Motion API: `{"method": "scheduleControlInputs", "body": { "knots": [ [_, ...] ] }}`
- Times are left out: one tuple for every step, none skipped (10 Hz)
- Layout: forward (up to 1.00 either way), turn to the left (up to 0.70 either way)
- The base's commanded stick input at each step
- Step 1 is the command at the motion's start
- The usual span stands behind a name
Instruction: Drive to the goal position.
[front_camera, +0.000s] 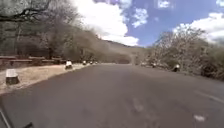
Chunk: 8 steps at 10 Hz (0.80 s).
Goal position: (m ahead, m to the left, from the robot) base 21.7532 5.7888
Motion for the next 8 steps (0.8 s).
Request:
{"method": "scheduleControlInputs", "body": {
  "knots": [
    [0.70,-0.01],
    [0.70,0.00],
    [0.70,0.00],
    [0.70,0.00],
    [0.70,0.00],
    [0.70,0.00],
    [0.70,0.00],
    [0.70,0.00]
  ]
}}
